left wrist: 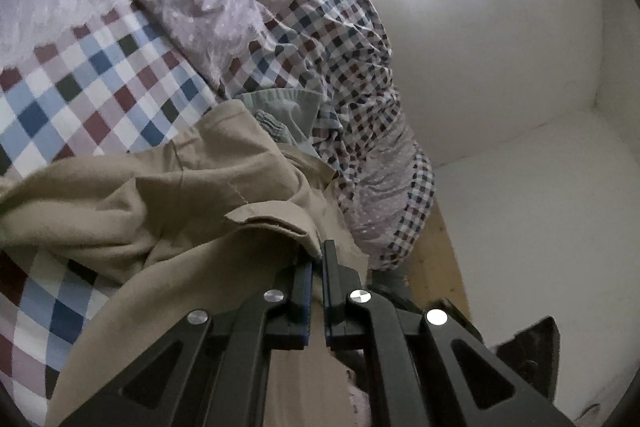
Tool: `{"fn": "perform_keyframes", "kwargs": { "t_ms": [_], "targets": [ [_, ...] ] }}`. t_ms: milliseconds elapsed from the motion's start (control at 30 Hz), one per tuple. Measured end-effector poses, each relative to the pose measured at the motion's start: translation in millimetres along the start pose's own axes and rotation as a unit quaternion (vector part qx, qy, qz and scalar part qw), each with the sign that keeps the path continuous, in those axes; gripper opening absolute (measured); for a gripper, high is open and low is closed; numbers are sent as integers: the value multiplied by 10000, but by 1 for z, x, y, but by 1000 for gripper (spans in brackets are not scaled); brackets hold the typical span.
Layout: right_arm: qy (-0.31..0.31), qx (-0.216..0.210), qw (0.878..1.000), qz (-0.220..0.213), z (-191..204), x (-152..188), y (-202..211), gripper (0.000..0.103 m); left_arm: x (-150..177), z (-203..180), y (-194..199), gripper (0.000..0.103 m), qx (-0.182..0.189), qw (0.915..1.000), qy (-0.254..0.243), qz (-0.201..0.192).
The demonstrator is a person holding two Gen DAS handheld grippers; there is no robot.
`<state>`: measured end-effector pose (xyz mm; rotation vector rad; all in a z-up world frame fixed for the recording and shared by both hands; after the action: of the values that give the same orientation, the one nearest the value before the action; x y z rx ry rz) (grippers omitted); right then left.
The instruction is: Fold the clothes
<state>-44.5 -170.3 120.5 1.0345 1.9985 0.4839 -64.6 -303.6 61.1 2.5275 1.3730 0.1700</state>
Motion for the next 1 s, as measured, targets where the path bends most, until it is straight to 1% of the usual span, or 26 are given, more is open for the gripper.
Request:
{"fn": "perform_keyframes", "kwargs": {
  "t_ms": [100, 133, 167, 200, 233, 267, 300, 333, 367, 400, 433, 533, 567, 600, 667, 700, 767, 833, 900, 933, 1000],
  "targets": [
    [276, 32, 9993, 235, 1, -9, -27, 42, -4, 8, -1, 2, 181, 9997, 156, 44],
    [359, 51, 9989, 309, 1, -12, -36, 38, -6, 8, 0, 2, 235, 9996, 162, 48],
    [391, 119, 9986, 349, 0, -15, -42, 28, -7, 8, 0, 2, 275, 9995, 160, 53],
    [419, 139, 9983, 384, -2, -16, -45, 21, -9, 7, 0, 2, 292, 9995, 141, 62],
    [426, 109, 9979, 467, -4, -18, -50, 5, -12, 7, 0, 2, 307, 9995, 106, 66],
    [427, 77, 9976, 539, -7, -19, -55, 1, -13, 6, 1, 6, 321, 9995, 42, 63],
    [385, 40, 9978, 536, -12, -20, -54, 1, -15, 6, 2, 11, 334, 9994, -23, 60],
    [324, -16, 9981, 526, -17, -20, -53, 1, -18, 6, 3, 31, 338, 9994, -100, 22],
    [143, -200, 9986, 474, -27, -21, -49, 1, -21, 8, 6, 56, 324, 9992, -197, -78],
    [-37, -380, 9984, 417, -37, -22, -45, 1, -23, 10, 9, 66, 317, 9989, -290, -180],
    [-204, -533, 9978, 337, -48, -22, -38, 1, -25, 11, 11, 73, 302, 9983, -423, -260],
    [-618, -926, 9937, 108, -78, -23, -19, 1, -22, 11, 7, 73, 116, 9931, -1111, -347],
    [-740, -1080, 9914, 47, -90, -23, -12, 1, -16, 7, 3, 73, -63, 9882, -1486, -365],
    [-799, -1185, 9897, 6, -95, -23, -7, 1, -9, 0, -1, 73, -255, 9792, -1969, -413],
    [-912, -1389, 9861, -70, -107, -24, 2, 1, 7, -11, -7, 73, -600, 9559, -2810, -605],
    [-918, -1461, 9850, -59, -111, -23, 5, 1, 15, -17, -9, 73, -668, 9435, -3167, -715],
    [-924, -1533, 9839, -14, -117, -22, 8, 1, 27, -24, -14, 73, -641, 9280, -3586, -784],
    [-906, -1582, 9832, 31, -120, -22, 10, 1, 38, -29, -22, 73, -651, 9161, -3883, -754],
    [-856, -1595, 9835, 59, -121, -23, 10, 1, 47, -30, -32, 73, -796, 9038, -4134, -769],
    [-841, -1599, 9835, 83, -121, -23, 10, 1, 51, -30, -35, 73, -813, 8998, -4223, -740],
    [-820, -1600, 9836, 122, -120, -23, 8, 1, 55, -31, -40, 73, -790, 8954, -4323, -713]
  ]
}}
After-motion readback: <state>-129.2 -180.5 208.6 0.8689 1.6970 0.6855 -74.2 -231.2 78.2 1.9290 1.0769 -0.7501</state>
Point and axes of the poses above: each gripper's, at about its wrist camera, not at the fingertips, and y roughly against the way its jaws point, z to its left, x to its underside, the point moved 3 cm from there along -y, roughly the way its jaws point, and after that the axes turned 15 degrees about y, right-handed, at the moved point
